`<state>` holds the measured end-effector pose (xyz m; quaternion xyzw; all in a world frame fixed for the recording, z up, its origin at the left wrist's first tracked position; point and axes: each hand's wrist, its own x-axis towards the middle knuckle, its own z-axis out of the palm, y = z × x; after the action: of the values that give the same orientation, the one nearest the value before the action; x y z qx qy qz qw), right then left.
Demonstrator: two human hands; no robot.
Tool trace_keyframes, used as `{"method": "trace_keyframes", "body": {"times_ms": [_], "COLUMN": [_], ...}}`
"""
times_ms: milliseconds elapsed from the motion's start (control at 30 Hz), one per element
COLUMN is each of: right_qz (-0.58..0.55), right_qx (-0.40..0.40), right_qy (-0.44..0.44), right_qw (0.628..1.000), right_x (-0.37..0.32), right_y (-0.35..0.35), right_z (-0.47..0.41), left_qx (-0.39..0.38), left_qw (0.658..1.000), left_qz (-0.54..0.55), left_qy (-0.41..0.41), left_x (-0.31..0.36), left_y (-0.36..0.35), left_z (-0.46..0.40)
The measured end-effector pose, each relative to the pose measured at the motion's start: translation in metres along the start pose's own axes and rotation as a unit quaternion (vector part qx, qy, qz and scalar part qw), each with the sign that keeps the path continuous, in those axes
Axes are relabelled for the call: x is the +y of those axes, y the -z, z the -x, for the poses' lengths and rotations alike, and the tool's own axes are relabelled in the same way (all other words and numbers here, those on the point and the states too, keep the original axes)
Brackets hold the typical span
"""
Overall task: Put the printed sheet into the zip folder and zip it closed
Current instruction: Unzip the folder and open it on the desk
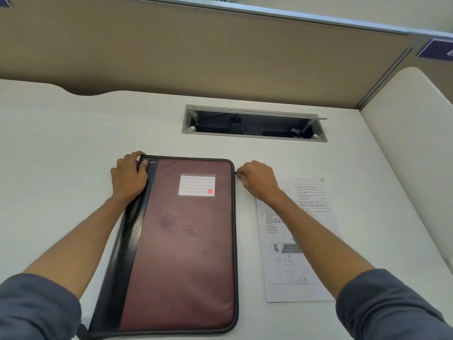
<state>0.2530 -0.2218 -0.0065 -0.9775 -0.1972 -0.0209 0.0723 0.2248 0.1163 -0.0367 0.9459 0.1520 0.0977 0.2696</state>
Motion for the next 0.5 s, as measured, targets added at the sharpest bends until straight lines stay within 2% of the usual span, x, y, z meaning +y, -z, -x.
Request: {"method": "trace_keyframes", "body": {"times_ms": [200,367,500], "right_qz": [-0.044,-0.056,-0.071], "right_qx": [0.018,0.026,0.032], "right_qy": [-0.012,-0.01,-0.012], "right_qw": [0.999,0.998,0.997], "right_x": [-0.005,-0.002,0.0], "right_y": [-0.003,-0.004,-0.002], "right_z": [-0.002,-0.002,-0.004], "left_qx": [0.008,-0.031,-0.078], "left_qw": [0.99,0.977,0.971], "left_qz": [-0.115,-0.139,-0.12], "left_qy": [-0.087,-0.157,-0.193], "left_x": [0.009,0.051,0.103], "left_y": [-0.003,-0.023,-0.052], "left_z": [-0.003,-0.002,-0.001]}}
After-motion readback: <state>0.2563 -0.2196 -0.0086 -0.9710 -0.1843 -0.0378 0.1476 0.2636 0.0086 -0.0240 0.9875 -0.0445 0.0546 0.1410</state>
